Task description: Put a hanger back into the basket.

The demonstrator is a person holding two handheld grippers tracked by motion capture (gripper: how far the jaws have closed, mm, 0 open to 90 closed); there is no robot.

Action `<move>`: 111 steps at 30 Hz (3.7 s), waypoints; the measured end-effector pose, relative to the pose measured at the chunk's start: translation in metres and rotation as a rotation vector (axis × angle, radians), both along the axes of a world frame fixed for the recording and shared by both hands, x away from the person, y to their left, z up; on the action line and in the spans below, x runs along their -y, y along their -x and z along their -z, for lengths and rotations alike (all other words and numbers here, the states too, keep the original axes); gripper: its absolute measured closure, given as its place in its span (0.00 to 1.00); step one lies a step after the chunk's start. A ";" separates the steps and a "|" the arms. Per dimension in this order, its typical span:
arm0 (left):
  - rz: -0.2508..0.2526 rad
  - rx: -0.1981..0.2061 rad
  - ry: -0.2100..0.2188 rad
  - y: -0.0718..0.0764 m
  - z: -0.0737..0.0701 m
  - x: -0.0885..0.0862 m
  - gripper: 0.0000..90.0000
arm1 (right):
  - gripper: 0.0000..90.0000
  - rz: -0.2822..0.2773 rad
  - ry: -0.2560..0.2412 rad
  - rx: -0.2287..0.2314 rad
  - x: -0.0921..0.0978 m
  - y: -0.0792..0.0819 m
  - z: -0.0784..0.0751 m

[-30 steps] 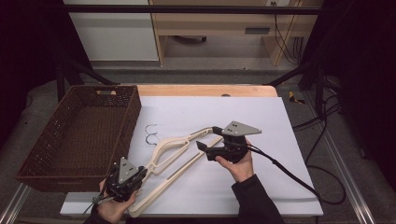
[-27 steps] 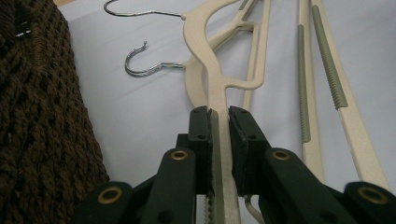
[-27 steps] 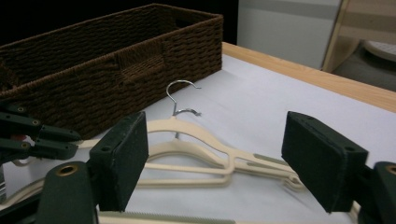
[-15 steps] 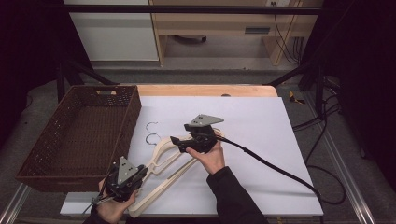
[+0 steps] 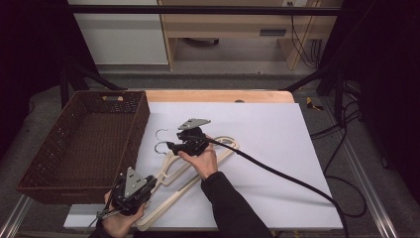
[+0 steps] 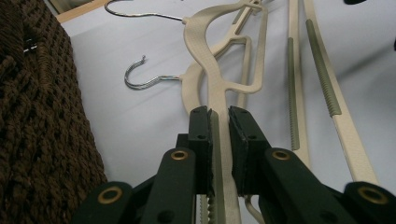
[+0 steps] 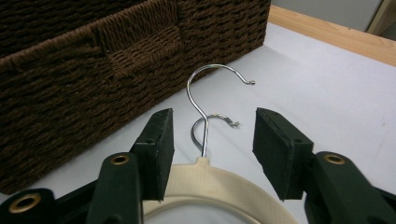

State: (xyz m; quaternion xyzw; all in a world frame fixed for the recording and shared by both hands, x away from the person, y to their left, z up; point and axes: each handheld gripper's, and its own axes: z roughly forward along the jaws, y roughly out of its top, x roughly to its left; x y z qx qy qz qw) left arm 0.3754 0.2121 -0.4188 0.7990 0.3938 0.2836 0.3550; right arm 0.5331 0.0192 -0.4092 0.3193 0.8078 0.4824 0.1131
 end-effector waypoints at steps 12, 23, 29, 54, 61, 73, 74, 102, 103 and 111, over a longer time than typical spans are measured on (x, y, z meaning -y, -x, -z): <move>0.006 -0.005 -0.001 0.001 0.001 0.002 0.88 | 0.74 0.001 0.054 -0.040 -0.021 -0.008 0.020; 0.017 -0.003 -0.005 0.005 0.001 0.003 0.88 | 0.93 -0.001 0.072 -0.083 -0.026 -0.010 0.021; 0.026 -0.017 -0.017 0.006 0.004 0.006 0.87 | 0.99 0.020 0.073 -0.070 -0.023 -0.005 0.014; 0.080 -0.213 0.224 -0.061 -0.002 0.020 0.42 | 0.99 -0.030 0.013 0.020 0.001 0.022 0.000; 0.073 -0.269 0.261 -0.075 0.006 0.028 0.63 | 0.99 -0.039 -0.010 0.037 0.010 0.028 -0.004; 0.103 -0.272 0.365 -0.066 0.002 0.027 0.92 | 0.98 -0.062 -0.018 0.067 0.019 0.038 -0.014; 0.112 -0.278 0.380 -0.065 0.002 0.026 0.93 | 0.98 -0.061 -0.016 0.071 0.021 0.040 -0.016; 0.216 -0.120 0.380 -0.035 -0.050 0.026 0.96 | 0.18 0.080 -0.171 0.170 0.180 0.099 -0.031; 0.219 -0.116 0.374 -0.035 -0.053 0.024 0.96 | 0.17 0.098 -0.169 0.169 0.187 0.100 -0.030; 0.229 -0.059 0.371 -0.034 -0.085 0.010 0.96 | 0.11 0.185 -0.154 0.145 0.219 0.102 -0.014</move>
